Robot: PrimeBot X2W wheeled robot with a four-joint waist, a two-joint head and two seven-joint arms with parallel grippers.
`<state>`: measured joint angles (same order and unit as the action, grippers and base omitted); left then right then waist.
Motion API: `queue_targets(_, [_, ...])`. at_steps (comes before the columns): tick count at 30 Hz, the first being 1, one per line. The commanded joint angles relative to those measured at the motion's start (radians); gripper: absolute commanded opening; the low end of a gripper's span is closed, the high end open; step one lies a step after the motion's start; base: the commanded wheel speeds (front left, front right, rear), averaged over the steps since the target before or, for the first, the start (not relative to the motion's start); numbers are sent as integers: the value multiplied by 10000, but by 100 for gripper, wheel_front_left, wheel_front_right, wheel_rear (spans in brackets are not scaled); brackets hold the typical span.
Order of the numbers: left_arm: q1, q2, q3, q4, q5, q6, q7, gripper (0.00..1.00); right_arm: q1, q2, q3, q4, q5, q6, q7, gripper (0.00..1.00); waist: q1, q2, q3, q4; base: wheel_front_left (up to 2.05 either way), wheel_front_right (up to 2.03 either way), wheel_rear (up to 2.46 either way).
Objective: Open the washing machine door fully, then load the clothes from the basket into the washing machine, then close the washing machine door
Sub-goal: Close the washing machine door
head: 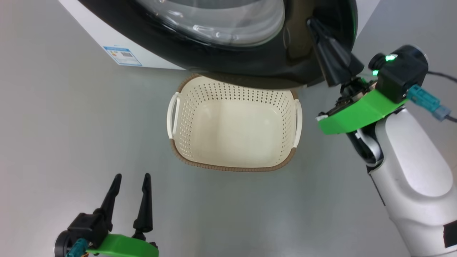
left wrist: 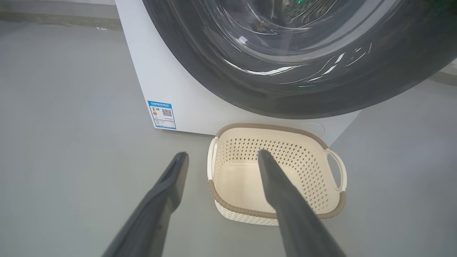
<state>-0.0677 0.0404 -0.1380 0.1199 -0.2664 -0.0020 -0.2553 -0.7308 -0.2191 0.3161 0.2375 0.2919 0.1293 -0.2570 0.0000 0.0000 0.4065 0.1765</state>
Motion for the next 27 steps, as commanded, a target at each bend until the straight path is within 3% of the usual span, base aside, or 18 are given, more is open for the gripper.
queue_targets(1, [-162, 99, 289, -251, 74, -25, -65, 100, -197, 66, 51, -223, -81, 14, -48, 0, 0, 0, 110, -24, 0, 0, 0])
queue_targets(16, [-341, 99, 98, -368, 163, -48, -65, 100, -1214, -382, 20, 277, -245, 14, -48, 0, 0, 0, 705, 110, 0, 0, 0])
queue_targets(27, [-154, 99, -226, -290, 91, -58, -65, 100, -2346, -1078, 216, 997, -426, 14, -48, 0, 0, 0, 859, 536, 0, 0, 0])
